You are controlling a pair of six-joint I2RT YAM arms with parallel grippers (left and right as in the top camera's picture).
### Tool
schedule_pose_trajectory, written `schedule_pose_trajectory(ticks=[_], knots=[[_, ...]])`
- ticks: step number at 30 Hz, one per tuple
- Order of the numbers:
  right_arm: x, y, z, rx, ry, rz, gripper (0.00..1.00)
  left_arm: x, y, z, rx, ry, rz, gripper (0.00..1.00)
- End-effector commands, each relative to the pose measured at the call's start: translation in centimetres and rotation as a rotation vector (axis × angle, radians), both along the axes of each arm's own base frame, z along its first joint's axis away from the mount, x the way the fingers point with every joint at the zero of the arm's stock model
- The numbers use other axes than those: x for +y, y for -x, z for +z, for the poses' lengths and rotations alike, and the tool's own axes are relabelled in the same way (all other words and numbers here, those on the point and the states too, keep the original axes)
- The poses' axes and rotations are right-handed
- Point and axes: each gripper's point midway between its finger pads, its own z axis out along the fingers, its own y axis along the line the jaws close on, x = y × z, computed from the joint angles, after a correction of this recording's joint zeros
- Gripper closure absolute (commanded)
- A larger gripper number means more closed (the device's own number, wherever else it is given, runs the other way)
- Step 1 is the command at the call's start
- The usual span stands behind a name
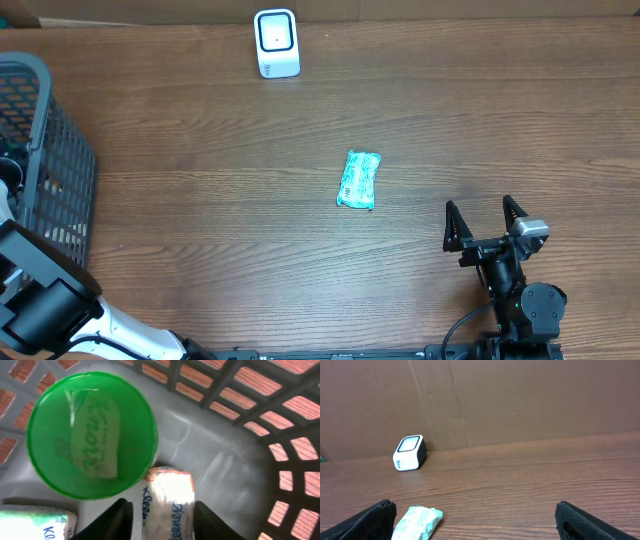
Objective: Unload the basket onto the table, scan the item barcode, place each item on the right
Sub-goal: 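Lower the left gripper and grasp the small white Kleenex pack, then carry the white pack to the table beside the green packet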
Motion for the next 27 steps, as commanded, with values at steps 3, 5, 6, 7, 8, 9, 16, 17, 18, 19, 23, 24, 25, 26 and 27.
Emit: schedule_pose_trajectory(ticks=[3, 5, 6, 7, 8, 9, 16, 17, 18, 19, 23, 24, 25, 26, 27], knots=[[0.1, 0.0, -0.2, -0.002, 0.0, 0.002, 0.0, -1.4, -0.8, -1.0, 0.003, 0.03, -0.029, 0.61], [0.1, 0.0, -0.2, -0.002, 0.0, 0.001, 0.0, -1.6, -0.7, -1.3, 0.01, 0.031, -0.029, 0.57], [0.1, 0.0, -0.2, -0.002, 0.0, 0.002, 0.0, -1.6, -0.6, -1.6, 0.012, 0.031, -0.028, 0.55], [0.1, 0.0, -0.2, -0.002, 0.0, 0.002, 0.0, -1.7, -0.5, -1.9, 0.016, 0.031, -0.026, 0.54], [0.1, 0.0, -0.2, -0.002, 0.0, 0.001, 0.0, -1.7, -0.3, -2.1, 0.02, 0.029, -0.024, 0.54], [0.1, 0.0, -0.2, -0.002, 0.0, 0.002, 0.0, -1.7, -0.1, -2.5, 0.029, 0.028, -0.02, 0.55], [0.1, 0.0, -0.2, -0.002, 0.0, 0.001, 0.0, -1.5, -0.3, -1.7, 0.017, 0.014, -0.018, 0.87], [0.1, 0.0, -0.2, -0.002, 0.0, 0.002, 0.0, -1.5, -0.4, -1.4, 0.009, 0.015, -0.008, 0.91], [0.1, 0.0, -0.2, -0.002, 0.0, 0.002, 0.0, -1.5, -0.6, -0.7, -0.01, 0.019, 0.008, 0.93], [0.1, 0.0, -0.2, -0.002, 0.0, 0.001, 0.0, -1.5, -0.8, -0.3, -0.025, 0.022, 0.016, 0.95], [0.1, 0.0, -0.2, -0.002, 0.0, 0.002, 0.0, -2.0, -2.1, 5.0, -0.161, 0.026, 0.023, 0.96], [0.1, 0.0, -0.2, -0.002, 0.0, 0.002, 0.0, -2.0, -2.3, 6.3, -0.189, 0.022, 0.029, 0.96], [0.1, 0.0, -0.2, -0.002, 0.0, 0.001, 0.0, -2.3, -2.7, 10.6, -0.283, 0.011, 0.048, 0.96], [0.1, 0.0, -0.2, -0.002, 0.0, 0.001, 0.0, -2.9, -2.7, 15.6, -0.391, -0.001, 0.067, 0.96], [0.1, 0.0, -0.2, -0.002, 0.0, 0.002, 0.0, -3.3, -2.6, 18.0, -0.444, -0.004, 0.072, 0.96]])
